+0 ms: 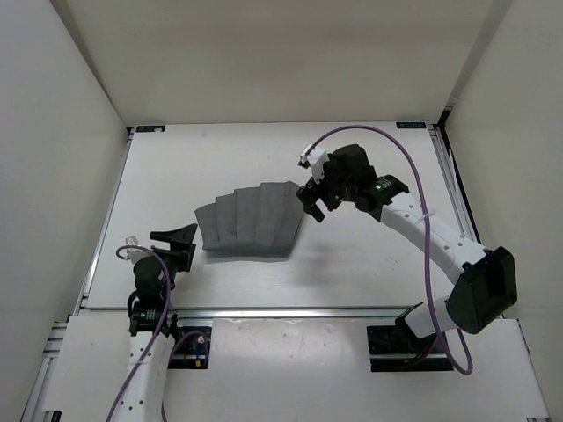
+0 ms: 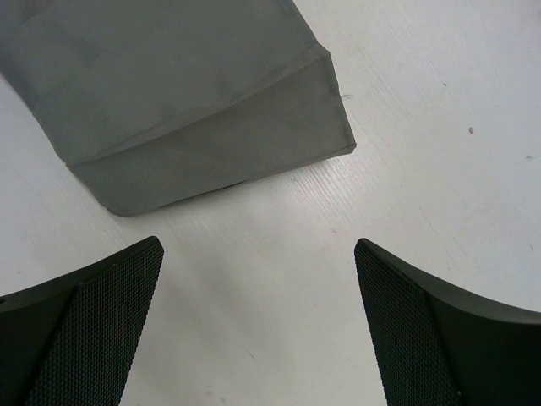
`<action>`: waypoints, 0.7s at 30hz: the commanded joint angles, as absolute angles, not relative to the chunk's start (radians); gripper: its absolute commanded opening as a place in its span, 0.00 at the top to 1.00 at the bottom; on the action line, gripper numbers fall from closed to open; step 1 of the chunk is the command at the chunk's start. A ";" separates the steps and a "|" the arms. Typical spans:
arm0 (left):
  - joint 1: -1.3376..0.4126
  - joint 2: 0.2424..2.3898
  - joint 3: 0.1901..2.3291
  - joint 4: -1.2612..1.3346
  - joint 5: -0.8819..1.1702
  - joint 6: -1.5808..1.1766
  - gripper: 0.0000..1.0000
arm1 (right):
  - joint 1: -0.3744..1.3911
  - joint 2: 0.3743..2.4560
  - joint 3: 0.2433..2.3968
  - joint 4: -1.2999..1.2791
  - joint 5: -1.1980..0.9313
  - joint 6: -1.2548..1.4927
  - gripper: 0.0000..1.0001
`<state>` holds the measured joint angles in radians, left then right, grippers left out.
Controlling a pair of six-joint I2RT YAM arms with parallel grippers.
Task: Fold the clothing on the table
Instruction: Fold the skirt
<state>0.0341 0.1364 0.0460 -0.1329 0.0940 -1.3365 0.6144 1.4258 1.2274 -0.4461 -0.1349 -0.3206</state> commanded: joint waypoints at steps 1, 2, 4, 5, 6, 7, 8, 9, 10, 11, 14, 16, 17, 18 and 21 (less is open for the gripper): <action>0.014 0.268 -0.080 -0.284 0.063 -1.238 0.01 | 0.606 1.402 1.229 -0.428 -0.152 -0.313 0.01; 0.011 0.337 -0.030 -0.284 0.058 -1.206 0.02 | 0.609 1.399 1.233 -0.423 -0.147 -0.316 0.01; -0.047 0.458 0.033 -0.287 0.029 -1.159 0.01 | 0.618 1.405 1.236 -0.423 -0.146 -0.313 0.00; -0.057 0.536 0.076 -0.287 0.003 -1.146 0.02 | 0.618 1.408 1.239 -0.422 -0.140 -0.319 0.01; -0.092 0.599 0.107 -0.272 0.003 -1.119 0.01 | 0.620 1.405 1.239 -0.420 -0.140 -0.311 0.01; -0.106 0.623 0.124 -0.252 0.002 -1.114 0.01 | 0.624 1.405 1.242 -0.420 -0.143 -0.322 0.01; -0.121 0.665 0.123 -0.218 -0.020 -1.111 0.01 | 0.620 1.410 1.241 -0.422 -0.143 -0.313 0.01; -0.129 0.695 0.138 -0.184 -0.029 -1.117 0.01 | 0.620 1.407 1.246 -0.419 -0.143 -0.322 0.01; -0.147 0.716 0.141 -0.167 -0.034 -1.124 0.01 | 0.621 1.408 1.246 -0.422 -0.143 -0.325 0.01; -0.153 0.751 0.146 -0.143 -0.038 -1.130 0.01 | 0.618 1.405 1.244 -0.422 -0.141 -0.327 0.00; -0.196 0.837 0.187 -0.121 -0.061 -1.117 0.01 | 0.612 1.401 1.243 -0.426 -0.135 -0.328 0.01; -0.224 0.879 0.196 -0.094 -0.075 -1.124 0.01 | 0.597 1.407 1.243 -0.423 -0.141 -0.328 0.00; -0.230 0.885 0.199 -0.068 -0.075 -1.130 0.02 | 0.601 1.398 1.238 -0.422 -0.138 -0.330 0.01; -0.238 0.905 0.209 -0.045 -0.089 -1.132 0.02 | 0.594 1.397 1.235 -0.429 -0.138 -0.331 0.01; -0.252 0.981 0.238 -0.018 -0.084 -1.117 0.01 | 0.591 1.393 1.233 -0.428 -0.141 -0.322 0.00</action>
